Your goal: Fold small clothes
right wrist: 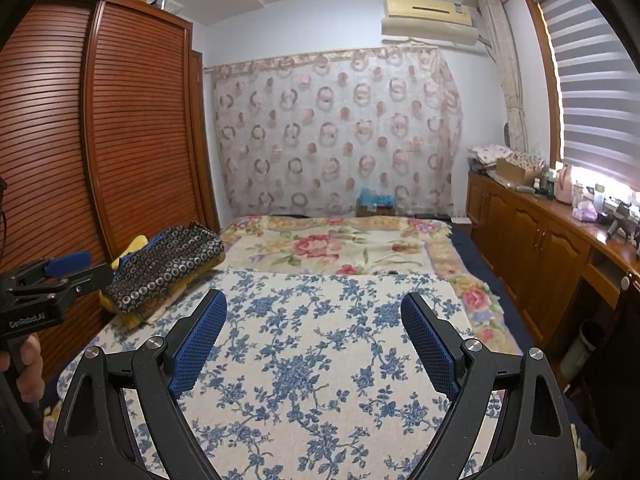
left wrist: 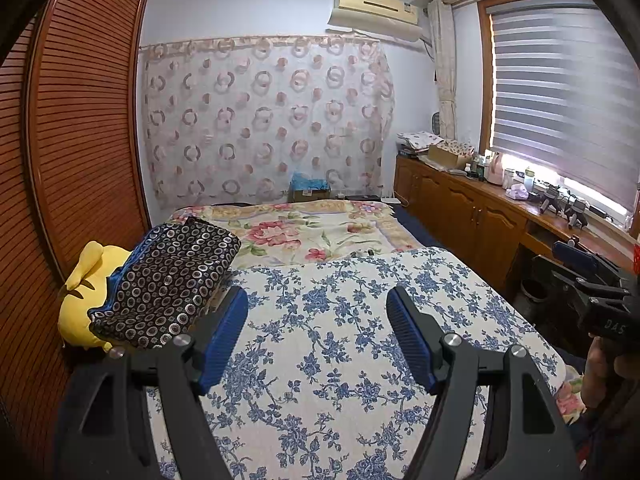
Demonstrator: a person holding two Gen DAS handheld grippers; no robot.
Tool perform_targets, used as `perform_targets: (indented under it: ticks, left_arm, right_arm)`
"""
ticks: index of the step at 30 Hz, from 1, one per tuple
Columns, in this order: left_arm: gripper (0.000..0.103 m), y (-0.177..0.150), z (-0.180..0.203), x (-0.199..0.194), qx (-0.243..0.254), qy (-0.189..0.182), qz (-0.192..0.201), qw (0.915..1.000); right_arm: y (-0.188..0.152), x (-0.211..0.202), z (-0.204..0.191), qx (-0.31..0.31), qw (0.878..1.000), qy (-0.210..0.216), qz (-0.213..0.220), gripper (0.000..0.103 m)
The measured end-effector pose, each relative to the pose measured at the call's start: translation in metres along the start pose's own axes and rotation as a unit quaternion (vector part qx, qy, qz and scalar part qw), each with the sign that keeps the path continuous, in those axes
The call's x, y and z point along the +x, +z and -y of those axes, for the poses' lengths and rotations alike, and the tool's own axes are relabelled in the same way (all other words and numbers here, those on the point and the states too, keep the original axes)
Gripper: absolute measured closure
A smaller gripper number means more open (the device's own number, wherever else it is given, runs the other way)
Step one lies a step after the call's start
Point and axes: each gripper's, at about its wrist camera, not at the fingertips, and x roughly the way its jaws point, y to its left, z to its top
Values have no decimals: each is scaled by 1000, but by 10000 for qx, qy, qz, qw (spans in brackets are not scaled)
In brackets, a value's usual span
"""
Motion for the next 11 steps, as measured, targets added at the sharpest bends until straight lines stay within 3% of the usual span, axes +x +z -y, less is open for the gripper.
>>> perform_targets:
  ticks: [11]
  left_arm:
    - [31,0,0,0,-1,-5,-1,10000]
  right_arm:
    - [0,0,-1,-5,10000,5,3,12]
